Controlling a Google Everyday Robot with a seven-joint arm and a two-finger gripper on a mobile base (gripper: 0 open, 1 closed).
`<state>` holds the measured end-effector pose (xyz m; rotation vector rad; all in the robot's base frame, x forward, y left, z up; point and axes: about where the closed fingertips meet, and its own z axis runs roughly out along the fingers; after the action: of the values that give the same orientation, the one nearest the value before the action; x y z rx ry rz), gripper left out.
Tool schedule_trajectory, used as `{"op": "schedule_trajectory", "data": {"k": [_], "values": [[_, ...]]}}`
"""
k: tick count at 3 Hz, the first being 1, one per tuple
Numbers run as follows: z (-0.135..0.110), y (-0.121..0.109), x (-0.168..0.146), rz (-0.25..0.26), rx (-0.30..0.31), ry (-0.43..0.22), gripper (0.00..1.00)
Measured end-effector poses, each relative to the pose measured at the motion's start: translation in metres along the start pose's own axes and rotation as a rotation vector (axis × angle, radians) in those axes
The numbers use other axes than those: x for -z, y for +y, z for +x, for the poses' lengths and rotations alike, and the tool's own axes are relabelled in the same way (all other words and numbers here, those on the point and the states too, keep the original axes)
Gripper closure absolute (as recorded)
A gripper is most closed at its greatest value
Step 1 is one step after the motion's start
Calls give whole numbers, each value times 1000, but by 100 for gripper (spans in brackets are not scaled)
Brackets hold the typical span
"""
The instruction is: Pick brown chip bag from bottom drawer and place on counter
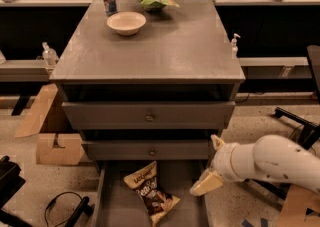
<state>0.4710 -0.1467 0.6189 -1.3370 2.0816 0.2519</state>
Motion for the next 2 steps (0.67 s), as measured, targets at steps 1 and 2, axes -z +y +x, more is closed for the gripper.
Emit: {"op": "schedule_trajectory", "data": {"k": [1, 2], "values": [[52, 12, -69, 30, -56, -99, 0], [84, 20, -105, 36, -93, -133, 0]]}}
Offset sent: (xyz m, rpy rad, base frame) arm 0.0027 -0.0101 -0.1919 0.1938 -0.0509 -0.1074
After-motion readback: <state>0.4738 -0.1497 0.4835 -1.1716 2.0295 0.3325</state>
